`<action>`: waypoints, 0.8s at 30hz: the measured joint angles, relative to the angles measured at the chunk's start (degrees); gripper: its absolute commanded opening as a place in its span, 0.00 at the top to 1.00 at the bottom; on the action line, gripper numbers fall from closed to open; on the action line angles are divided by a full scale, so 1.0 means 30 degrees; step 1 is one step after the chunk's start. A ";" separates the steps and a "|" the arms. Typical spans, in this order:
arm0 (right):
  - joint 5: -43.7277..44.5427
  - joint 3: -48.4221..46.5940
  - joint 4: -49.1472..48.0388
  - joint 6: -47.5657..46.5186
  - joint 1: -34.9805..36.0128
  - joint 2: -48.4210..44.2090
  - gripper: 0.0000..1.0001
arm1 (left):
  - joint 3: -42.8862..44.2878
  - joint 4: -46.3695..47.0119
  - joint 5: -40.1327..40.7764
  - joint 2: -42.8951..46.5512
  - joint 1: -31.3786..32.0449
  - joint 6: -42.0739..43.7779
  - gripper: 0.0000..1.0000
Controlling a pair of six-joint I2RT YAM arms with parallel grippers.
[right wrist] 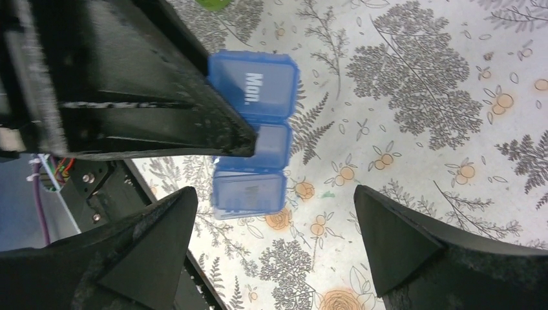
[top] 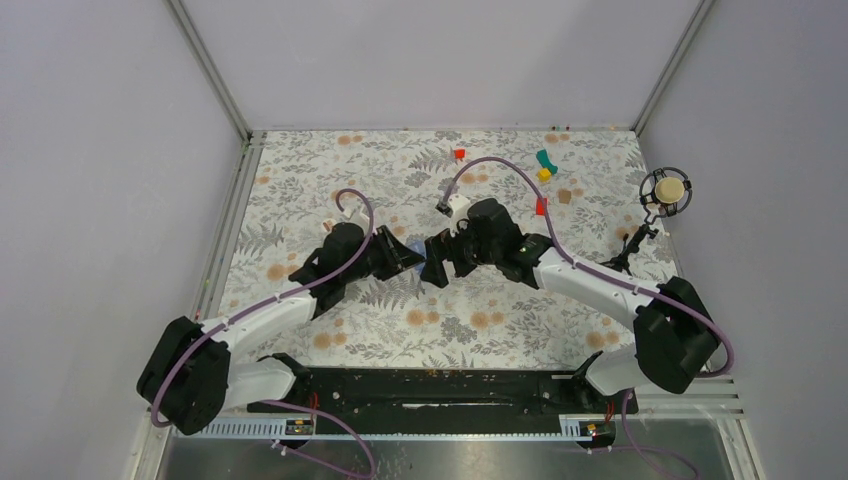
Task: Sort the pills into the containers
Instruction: Open the pill container.
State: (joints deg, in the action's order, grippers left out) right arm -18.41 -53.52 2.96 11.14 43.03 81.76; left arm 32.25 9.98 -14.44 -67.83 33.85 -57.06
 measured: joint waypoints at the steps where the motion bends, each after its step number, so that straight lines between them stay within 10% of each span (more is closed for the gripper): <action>1: 0.0138 -0.0007 -0.0015 0.0000 0.0007 0.0095 0.02 | 0.0000 -0.0007 0.0007 0.0066 0.0000 0.0000 1.00; 24: 0.6135 0.2841 -0.1603 0.1173 0.0226 -0.3825 0.20 | 0.0248 -0.0488 -0.0430 0.1843 0.0007 0.0313 1.00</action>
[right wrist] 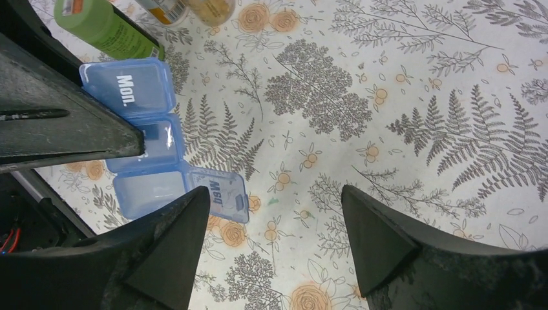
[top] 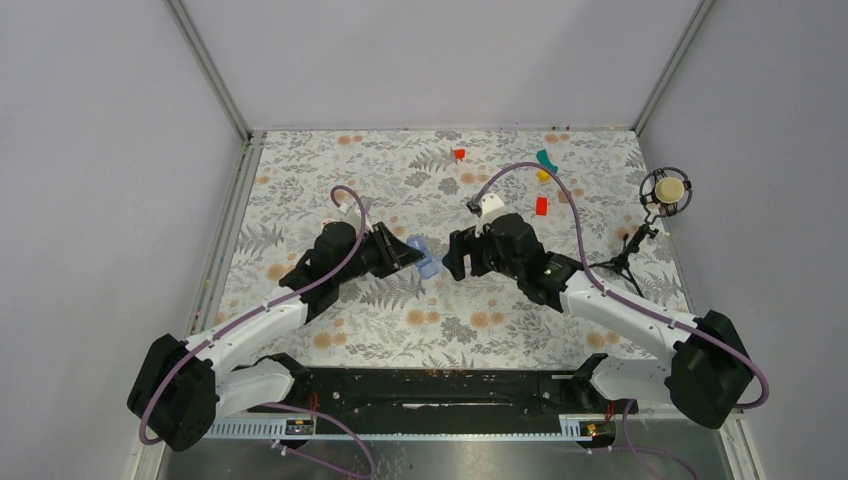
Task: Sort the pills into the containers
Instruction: Open the pill container.
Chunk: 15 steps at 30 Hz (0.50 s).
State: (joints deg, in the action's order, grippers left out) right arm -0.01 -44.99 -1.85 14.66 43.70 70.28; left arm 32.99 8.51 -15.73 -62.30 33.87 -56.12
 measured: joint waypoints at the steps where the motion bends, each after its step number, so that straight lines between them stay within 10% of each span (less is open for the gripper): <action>1: 0.0131 0.0109 0.0007 0.0066 0.0000 -0.0080 0.22 | 0.0000 0.0000 -0.0095 0.0000 0.0000 0.0000 1.00; 5: 0.0306 0.0277 0.0117 0.0160 0.0000 -0.0430 0.29 | 0.0000 0.0000 -0.0423 0.0036 0.0000 -0.0007 1.00; 8: 0.0219 0.0270 0.0488 0.0270 0.0000 -0.0670 0.03 | 0.0000 -0.0015 -0.0699 0.0189 -0.0007 0.0022 1.00; 15: 0.0138 0.0270 0.2033 0.0175 0.0000 -0.2951 0.01 | 0.0750 -0.1107 -0.1158 0.0612 0.0000 0.0874 1.00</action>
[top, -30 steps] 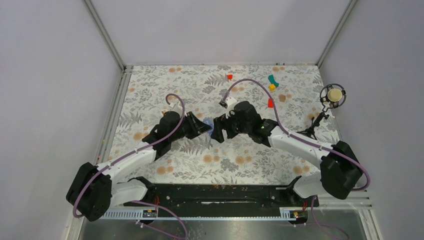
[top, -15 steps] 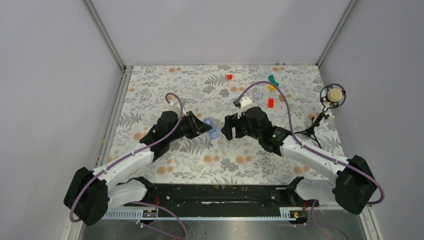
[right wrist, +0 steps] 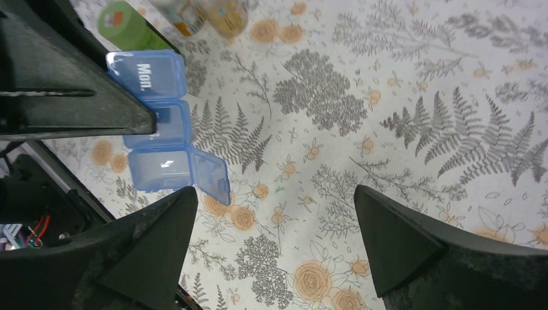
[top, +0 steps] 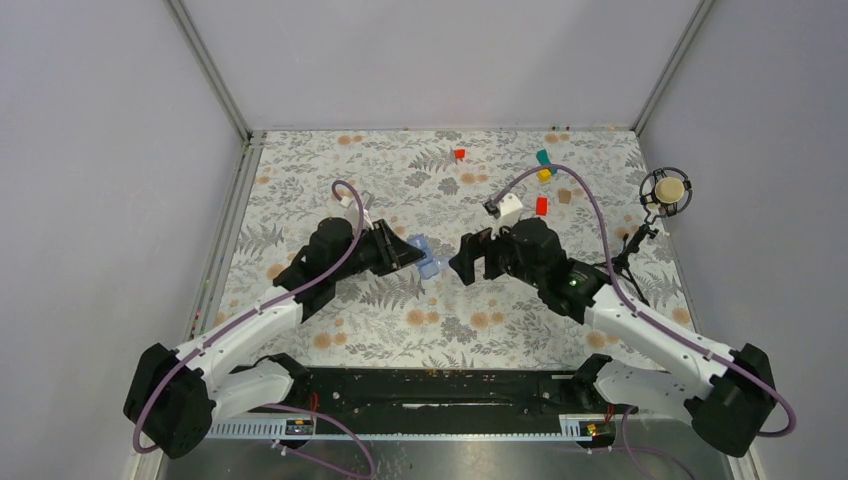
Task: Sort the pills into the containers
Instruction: Open the pill container, then place the pill container at the center of the board.
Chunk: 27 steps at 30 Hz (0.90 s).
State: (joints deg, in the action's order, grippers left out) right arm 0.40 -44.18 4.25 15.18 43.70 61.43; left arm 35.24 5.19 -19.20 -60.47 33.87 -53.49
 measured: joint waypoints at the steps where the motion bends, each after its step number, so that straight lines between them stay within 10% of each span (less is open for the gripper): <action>1: 0.0000 0.0007 -0.0022 -0.0051 0.0000 -0.0313 0.00 | 0.0131 -0.0138 -0.0036 0.0073 0.0000 0.0146 1.00; 6: -0.0015 -0.0007 -0.0015 0.0226 0.0000 -0.2237 0.19 | 0.0634 -0.0838 -0.0146 0.0699 0.0000 0.1027 1.00; 11: -0.1501 -0.1872 0.1472 0.0393 -0.0022 -0.1617 0.01 | 0.0882 -0.0933 -0.0539 0.0860 0.0000 0.1508 1.00; 18: -0.4983 -0.1829 0.1260 0.0758 -0.0066 -0.0772 0.02 | 0.0889 -0.0925 -0.1297 0.0874 0.0000 0.1923 1.00; 27: -0.4794 -0.1923 0.1741 0.1756 -0.0073 0.0357 0.48 | 0.1224 -0.0889 -0.2324 0.0670 0.0000 0.2397 1.00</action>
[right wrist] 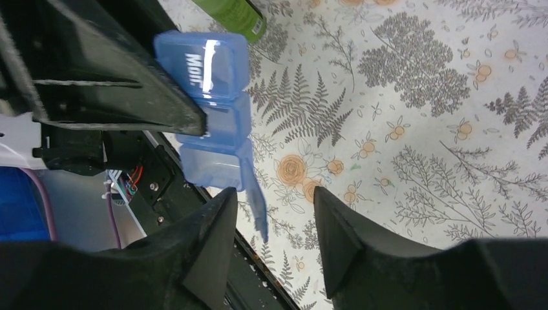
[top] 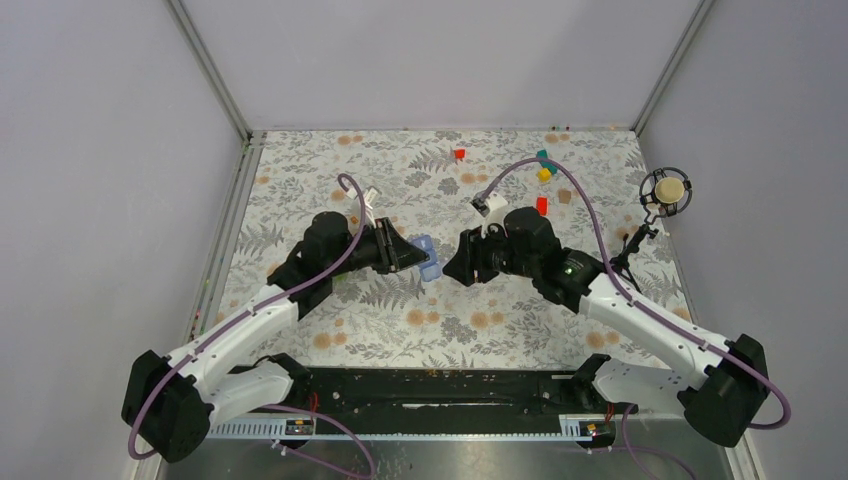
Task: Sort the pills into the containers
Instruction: Place the pill container at the center of the board.
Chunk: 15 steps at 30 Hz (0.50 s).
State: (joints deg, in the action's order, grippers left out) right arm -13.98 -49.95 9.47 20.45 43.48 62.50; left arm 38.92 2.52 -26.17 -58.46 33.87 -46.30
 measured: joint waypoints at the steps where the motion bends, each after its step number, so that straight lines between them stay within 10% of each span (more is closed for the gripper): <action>1: 0.0007 -0.0007 0.0029 0.0087 0.0000 0.0233 0.51 | 0.0080 0.0007 -0.0087 -0.0044 0.0000 0.0044 1.00; 15: -0.0226 0.0372 -0.1887 0.0226 -0.0007 0.0080 0.84 | 0.0379 0.0044 -0.0867 -0.0401 -0.0022 0.0423 1.00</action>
State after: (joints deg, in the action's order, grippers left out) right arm -14.66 -48.84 3.81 21.12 43.46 62.74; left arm 40.05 2.66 -28.77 -59.66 33.80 -45.04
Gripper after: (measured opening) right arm 0.269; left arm 0.266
